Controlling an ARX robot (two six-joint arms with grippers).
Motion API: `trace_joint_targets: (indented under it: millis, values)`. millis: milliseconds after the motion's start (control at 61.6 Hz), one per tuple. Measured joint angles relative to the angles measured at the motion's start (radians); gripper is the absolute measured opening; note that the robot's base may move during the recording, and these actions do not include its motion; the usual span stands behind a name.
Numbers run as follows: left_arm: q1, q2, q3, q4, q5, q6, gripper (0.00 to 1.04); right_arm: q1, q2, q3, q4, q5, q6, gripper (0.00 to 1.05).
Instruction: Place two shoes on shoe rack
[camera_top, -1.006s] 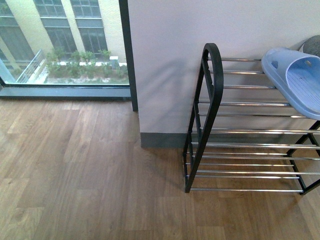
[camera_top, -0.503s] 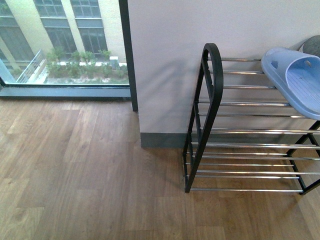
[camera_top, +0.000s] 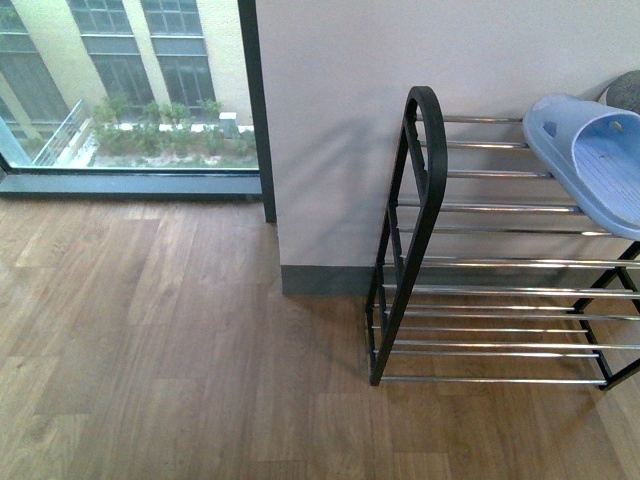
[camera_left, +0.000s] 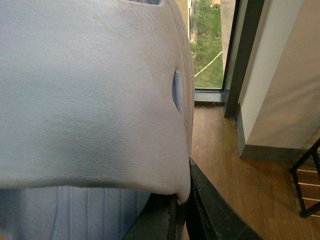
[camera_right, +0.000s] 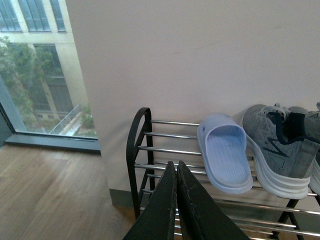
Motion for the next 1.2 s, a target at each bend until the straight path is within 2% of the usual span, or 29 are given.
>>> trace_joint_targets:
  millis: [292,860,1201]
  values:
    - [0.0,0.0,0.0,0.0,0.0,0.0,0.02,0.0,0.0,0.0,0.0,0.0,0.0,0.02]
    - [0.0,0.0,0.0,0.0,-0.002,0.0,0.02,0.0,-0.001,0.0,0.0,0.0,0.0,0.96]
    - [0.0,0.0,0.0,0.0,-0.001,0.0,0.02,0.0,-0.003,0.0,-0.002,0.0,0.0,0.95]
